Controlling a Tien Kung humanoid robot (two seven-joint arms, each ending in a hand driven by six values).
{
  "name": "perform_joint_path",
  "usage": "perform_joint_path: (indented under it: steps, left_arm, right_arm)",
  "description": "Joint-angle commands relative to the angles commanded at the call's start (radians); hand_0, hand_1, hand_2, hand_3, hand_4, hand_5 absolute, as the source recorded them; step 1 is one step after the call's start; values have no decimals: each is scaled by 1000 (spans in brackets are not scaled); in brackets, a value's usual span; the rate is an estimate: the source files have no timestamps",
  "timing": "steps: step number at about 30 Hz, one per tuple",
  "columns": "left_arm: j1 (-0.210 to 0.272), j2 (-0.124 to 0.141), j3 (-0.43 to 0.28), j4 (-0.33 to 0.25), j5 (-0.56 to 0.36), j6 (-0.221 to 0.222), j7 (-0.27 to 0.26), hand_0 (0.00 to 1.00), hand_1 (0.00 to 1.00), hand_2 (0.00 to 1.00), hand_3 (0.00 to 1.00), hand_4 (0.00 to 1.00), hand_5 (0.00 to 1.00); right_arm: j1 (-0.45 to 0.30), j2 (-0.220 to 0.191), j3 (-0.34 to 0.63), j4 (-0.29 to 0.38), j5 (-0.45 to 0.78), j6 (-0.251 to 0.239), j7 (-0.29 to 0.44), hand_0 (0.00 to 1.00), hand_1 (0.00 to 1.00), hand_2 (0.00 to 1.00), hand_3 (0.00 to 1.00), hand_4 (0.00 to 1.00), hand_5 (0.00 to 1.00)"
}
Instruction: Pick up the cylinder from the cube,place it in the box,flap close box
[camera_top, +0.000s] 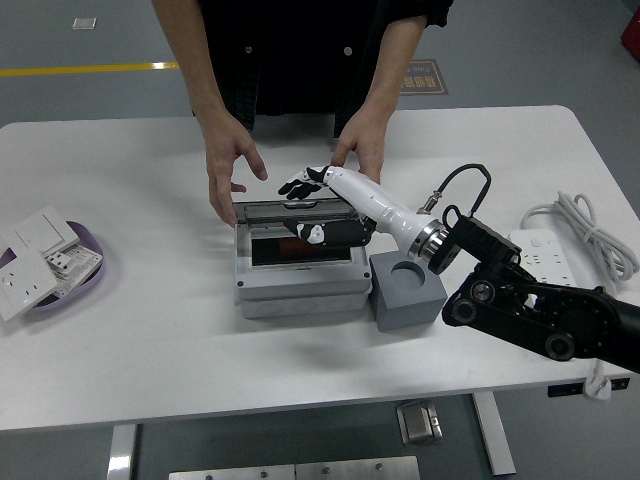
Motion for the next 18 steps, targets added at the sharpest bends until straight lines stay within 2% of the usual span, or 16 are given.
perform_joint_path:
  steps: [7, 18]
  left_arm:
    - [1, -1, 2, 0, -3, 1, -1, 612, 635, 628, 631, 684, 247]
    - [3, -2, -1, 0, -2, 1, 0, 612, 634, 628, 632, 684, 247]
  right_arm:
    - [-38, -12, -23, 13, 25, 20, -9, 685, 654, 658, 668, 685, 363]
    - [-66, -40, 19, 42, 22, 13, 0, 673, 655, 660, 669, 683, 367]
